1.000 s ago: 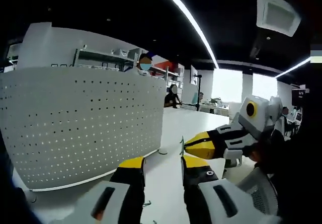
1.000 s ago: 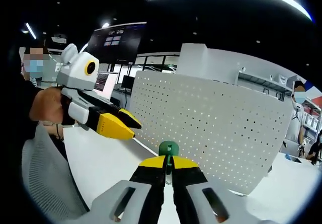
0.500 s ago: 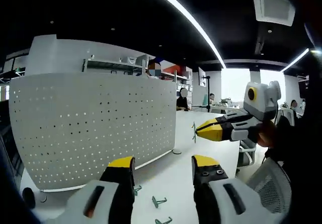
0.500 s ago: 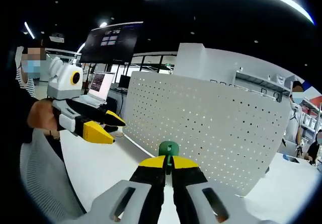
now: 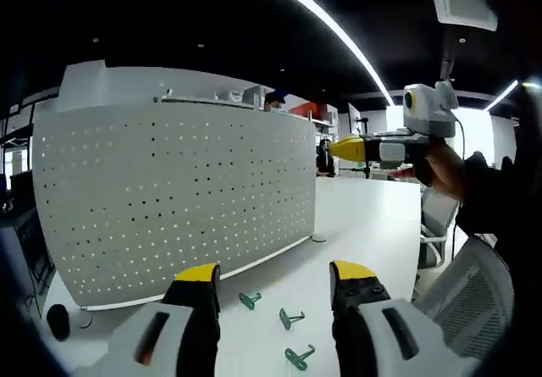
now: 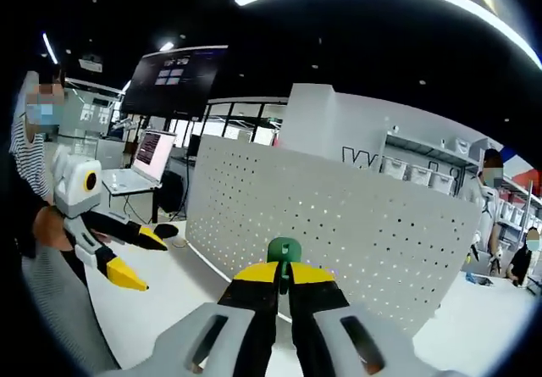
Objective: Insert the hook assembly into the mounting plate slot until the hook locks in place.
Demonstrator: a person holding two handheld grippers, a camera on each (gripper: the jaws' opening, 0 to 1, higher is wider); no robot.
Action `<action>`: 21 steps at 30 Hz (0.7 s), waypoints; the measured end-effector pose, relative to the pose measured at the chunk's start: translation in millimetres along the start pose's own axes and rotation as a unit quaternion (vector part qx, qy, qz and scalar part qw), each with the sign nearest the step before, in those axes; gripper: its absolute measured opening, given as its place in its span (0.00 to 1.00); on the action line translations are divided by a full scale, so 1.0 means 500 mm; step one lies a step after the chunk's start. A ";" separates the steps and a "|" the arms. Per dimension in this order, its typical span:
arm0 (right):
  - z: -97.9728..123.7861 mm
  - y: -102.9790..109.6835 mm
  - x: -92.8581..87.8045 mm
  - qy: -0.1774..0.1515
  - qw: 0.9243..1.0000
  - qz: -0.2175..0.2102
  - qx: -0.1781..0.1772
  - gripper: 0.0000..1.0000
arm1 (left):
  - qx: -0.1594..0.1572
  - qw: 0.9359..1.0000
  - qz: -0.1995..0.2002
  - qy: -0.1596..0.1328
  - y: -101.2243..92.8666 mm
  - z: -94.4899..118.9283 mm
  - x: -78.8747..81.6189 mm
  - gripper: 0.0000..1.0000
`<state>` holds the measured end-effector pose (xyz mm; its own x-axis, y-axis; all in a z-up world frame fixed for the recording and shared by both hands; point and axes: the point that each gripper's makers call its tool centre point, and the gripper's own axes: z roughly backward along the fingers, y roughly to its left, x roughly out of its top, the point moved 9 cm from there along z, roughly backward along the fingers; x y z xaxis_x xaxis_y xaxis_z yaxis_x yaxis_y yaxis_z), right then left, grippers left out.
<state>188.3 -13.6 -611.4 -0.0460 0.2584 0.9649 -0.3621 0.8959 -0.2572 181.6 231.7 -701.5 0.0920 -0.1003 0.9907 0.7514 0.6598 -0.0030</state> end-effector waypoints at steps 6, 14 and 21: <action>-0.029 -0.034 0.018 -0.012 1.000 -0.016 -0.019 0.01 | 0.005 1.000 0.001 0.000 0.008 0.003 -0.005 0.54; -0.071 -0.067 0.018 -0.015 0.999 -0.034 -0.038 0.01 | 0.003 1.000 0.001 0.008 0.007 0.002 -0.011 0.53; -0.108 -0.091 0.032 -0.026 0.997 -0.043 -0.053 0.01 | 0.002 1.000 0.002 0.008 0.008 0.002 -0.011 0.53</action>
<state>254.4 -30.6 -587.2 -0.0685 0.1624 0.9843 -0.2669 0.9477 -0.1749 183.2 235.7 -707.1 0.1050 -0.1088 0.9885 0.7478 0.6639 -0.0063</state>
